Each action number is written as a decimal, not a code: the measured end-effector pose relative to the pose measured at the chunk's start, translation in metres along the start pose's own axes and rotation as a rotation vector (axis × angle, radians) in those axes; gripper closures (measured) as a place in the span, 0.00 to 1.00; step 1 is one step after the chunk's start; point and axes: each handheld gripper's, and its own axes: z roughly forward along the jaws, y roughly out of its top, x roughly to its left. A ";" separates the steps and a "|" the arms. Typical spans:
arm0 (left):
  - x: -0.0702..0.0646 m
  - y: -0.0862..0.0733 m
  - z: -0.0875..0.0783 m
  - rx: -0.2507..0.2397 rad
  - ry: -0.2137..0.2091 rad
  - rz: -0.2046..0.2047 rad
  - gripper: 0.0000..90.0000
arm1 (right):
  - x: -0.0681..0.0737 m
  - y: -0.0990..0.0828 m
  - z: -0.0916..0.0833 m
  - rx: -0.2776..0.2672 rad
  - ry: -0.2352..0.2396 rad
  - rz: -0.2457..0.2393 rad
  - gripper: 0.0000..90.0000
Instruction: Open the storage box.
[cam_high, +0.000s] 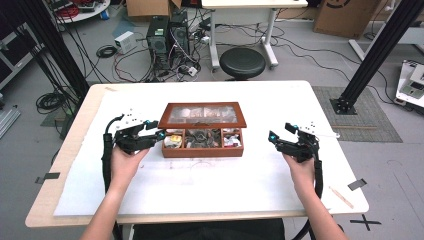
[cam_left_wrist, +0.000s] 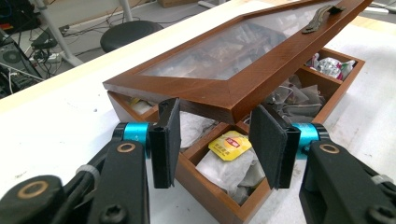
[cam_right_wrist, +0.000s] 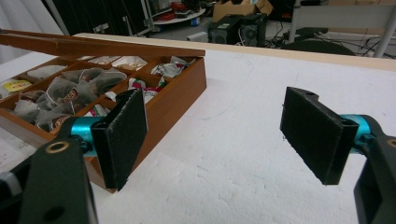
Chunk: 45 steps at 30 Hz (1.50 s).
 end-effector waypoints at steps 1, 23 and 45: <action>0.000 0.002 0.000 -0.001 0.004 0.003 0.60 | 0.000 0.000 0.000 -0.001 -0.001 -0.004 0.26; 0.012 0.035 0.002 -0.042 0.005 -0.011 0.59 | 0.000 0.000 0.000 0.000 0.003 0.000 0.26; 0.033 0.072 0.011 -0.073 0.025 -0.064 0.59 | 0.000 0.000 0.001 0.002 0.007 0.002 0.26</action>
